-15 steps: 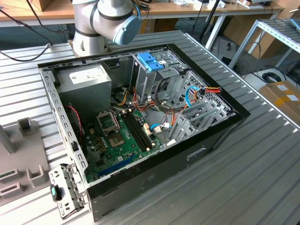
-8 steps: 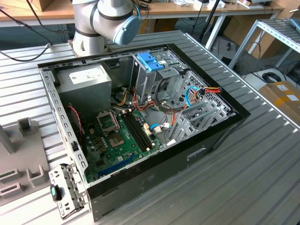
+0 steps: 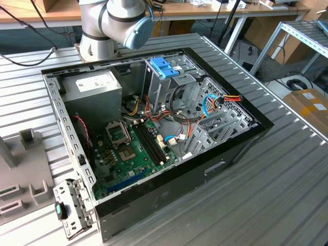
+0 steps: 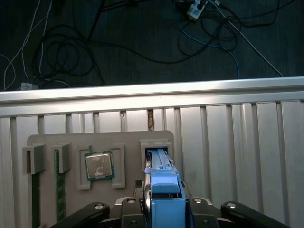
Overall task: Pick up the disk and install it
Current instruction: 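Pick up the disk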
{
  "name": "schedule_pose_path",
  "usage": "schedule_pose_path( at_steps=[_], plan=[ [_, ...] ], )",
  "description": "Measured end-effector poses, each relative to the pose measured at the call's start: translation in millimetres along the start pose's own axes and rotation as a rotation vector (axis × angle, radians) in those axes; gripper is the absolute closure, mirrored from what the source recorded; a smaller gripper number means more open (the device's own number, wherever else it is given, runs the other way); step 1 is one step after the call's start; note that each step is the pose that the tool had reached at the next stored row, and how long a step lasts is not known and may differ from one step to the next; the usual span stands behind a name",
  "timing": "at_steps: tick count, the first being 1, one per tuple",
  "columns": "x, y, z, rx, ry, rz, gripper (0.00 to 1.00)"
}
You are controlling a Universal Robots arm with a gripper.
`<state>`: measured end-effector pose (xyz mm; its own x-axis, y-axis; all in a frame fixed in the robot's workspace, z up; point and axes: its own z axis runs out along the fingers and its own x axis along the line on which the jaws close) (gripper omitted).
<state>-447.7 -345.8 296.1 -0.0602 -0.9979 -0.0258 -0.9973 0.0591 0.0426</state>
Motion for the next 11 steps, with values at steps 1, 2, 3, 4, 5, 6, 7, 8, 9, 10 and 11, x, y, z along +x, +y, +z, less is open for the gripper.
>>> schedule_pose_path(
  at_steps=[1,2,3,4,5,6,7,8,9,10,11],
  plan=[
    [0.0,0.0,-0.6,0.0001,-0.0001,0.000,0.63],
    [0.0,0.0,-1.0,0.0001,-0.0002,0.000,0.63],
    [0.0,0.1,-1.5,0.0001,-0.0003,0.000,0.63],
    [-0.1,0.1,-2.0,0.0000,-0.0003,0.000,0.63],
    [-0.1,0.1,-2.4,0.0001,-0.0005,0.000,0.63],
    [0.0,0.1,-2.6,0.0002,-0.0006,0.000,0.63],
    [-0.1,0.1,-3.1,0.0001,-0.0007,0.000,0.63],
    [-0.1,0.1,-3.4,0.0001,-0.0008,0.000,0.63],
    [-0.1,0.1,-3.8,0.0000,-0.0009,0.000,0.63],
    [-0.1,0.2,-4.1,0.0000,-0.0009,0.000,0.63],
    [-0.1,0.2,-4.6,0.0001,-0.0010,0.000,0.63]
  ],
)
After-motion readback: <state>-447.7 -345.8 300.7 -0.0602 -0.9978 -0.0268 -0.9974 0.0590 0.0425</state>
